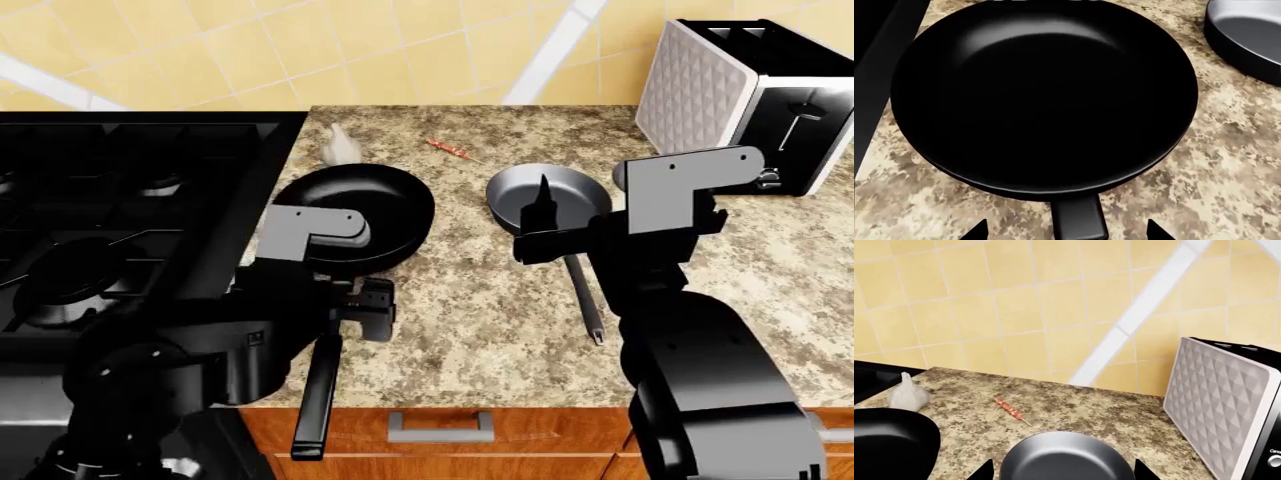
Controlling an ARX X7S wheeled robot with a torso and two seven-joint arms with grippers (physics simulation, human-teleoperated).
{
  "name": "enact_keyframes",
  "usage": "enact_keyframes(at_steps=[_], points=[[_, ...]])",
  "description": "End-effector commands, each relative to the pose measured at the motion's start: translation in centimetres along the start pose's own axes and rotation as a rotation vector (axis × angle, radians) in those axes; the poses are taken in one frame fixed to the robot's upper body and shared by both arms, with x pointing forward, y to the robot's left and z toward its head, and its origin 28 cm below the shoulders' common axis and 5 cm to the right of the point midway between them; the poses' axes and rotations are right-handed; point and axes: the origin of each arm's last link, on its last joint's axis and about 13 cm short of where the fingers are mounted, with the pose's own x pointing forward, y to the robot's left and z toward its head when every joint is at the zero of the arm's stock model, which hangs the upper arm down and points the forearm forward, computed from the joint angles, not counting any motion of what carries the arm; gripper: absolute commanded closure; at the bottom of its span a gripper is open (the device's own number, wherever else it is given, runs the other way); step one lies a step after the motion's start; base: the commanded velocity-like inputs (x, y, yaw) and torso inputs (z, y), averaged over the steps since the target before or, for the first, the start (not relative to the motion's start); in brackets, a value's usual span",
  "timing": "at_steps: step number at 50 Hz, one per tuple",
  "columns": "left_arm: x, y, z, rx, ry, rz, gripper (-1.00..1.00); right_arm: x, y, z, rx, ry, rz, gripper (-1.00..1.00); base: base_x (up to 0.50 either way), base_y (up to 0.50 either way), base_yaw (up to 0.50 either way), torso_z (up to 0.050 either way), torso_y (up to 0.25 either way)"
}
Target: Place both pans onto different burners. Then place the garlic and the kebabs on different pans.
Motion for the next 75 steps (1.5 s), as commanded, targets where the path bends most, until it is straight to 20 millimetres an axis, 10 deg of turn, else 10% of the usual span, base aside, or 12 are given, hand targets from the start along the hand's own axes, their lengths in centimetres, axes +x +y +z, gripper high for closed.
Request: enact_keyframes(at_steps=[1,9,10,62,75], points=[[1.2,0.1,-1.2,-0.028,0.036,-0.028,-1.0,0.1,0.0,-0.1,-0.001,0.005,-0.002,-1.0,0.0,0.0,0.0,0.0,0.0],[1.1,-0.3,-1.7,-0.039,0.057,-0.047,-1.0,0.1,0.0,-0.1,-0.002,0.006,-0.001,-1.0,0.0,0.0,0.0,0.0,0.0],[1.0,-0.3,-1.7,-0.04,0.057,-0.049,1.0,0.1,0.0,-0.1,-0.001,0.006,-0.001,-1.0,0.0,0.0,0.0,0.0,0.0],[-2.8,-0.1,0.9,0.036,-0.302,0.051,1.0,0.5,0.5,-0.2,-0.034,0.057,0.0,-1.0,0.0,0.0,0.0,0.0,0.0],[-3.0,-0.5,0.5,0.034,-0.328,-0.017,1.0,1.2,-0.2,3.2,-0.109,0.155,-0.024,-1.0,0.0,0.0,0.0,0.0,0.003]])
